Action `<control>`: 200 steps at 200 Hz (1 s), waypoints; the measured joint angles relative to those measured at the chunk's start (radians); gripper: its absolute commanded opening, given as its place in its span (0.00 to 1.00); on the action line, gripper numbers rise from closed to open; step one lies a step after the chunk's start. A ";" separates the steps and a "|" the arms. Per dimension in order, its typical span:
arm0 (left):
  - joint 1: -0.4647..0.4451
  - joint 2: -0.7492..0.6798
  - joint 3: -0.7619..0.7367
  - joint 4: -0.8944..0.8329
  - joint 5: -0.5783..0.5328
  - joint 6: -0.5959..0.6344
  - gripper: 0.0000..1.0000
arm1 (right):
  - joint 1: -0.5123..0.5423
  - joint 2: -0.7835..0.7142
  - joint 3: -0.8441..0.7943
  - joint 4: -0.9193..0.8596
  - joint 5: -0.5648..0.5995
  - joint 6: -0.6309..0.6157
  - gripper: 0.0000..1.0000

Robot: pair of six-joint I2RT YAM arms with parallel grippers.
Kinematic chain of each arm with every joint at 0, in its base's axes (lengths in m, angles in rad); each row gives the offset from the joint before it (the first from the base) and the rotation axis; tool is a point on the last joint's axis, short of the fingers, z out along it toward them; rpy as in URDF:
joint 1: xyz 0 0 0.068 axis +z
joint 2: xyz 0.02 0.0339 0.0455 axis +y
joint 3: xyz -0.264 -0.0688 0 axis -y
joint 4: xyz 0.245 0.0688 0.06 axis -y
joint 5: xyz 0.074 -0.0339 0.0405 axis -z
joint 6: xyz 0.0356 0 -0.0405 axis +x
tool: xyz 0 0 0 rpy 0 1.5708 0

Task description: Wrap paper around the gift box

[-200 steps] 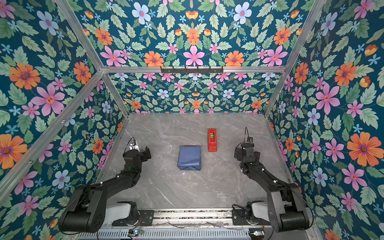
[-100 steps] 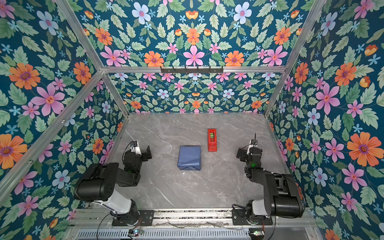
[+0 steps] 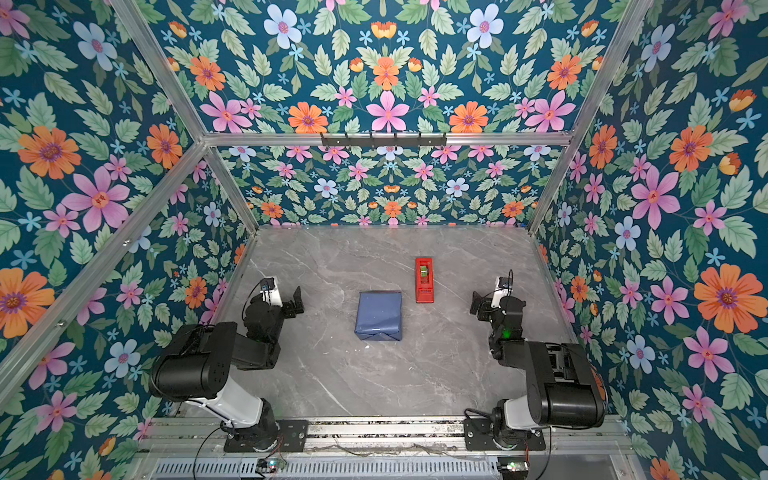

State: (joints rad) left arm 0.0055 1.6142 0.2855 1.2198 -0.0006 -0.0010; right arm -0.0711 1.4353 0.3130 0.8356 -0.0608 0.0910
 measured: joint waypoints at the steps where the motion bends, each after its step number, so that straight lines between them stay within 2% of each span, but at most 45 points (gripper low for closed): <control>1: 0.000 0.000 0.000 0.000 0.000 0.000 1.00 | 0.000 0.000 0.000 0.000 0.000 0.000 0.99; 200: -0.002 0.001 0.000 0.006 -0.001 0.003 1.00 | 0.000 0.000 0.000 0.001 -0.007 -0.015 0.99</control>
State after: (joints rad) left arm 0.0036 1.6150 0.2859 1.2255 -0.0013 0.0025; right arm -0.0711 1.4353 0.3130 0.8364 -0.0681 0.0757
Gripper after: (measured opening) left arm 0.996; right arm 0.990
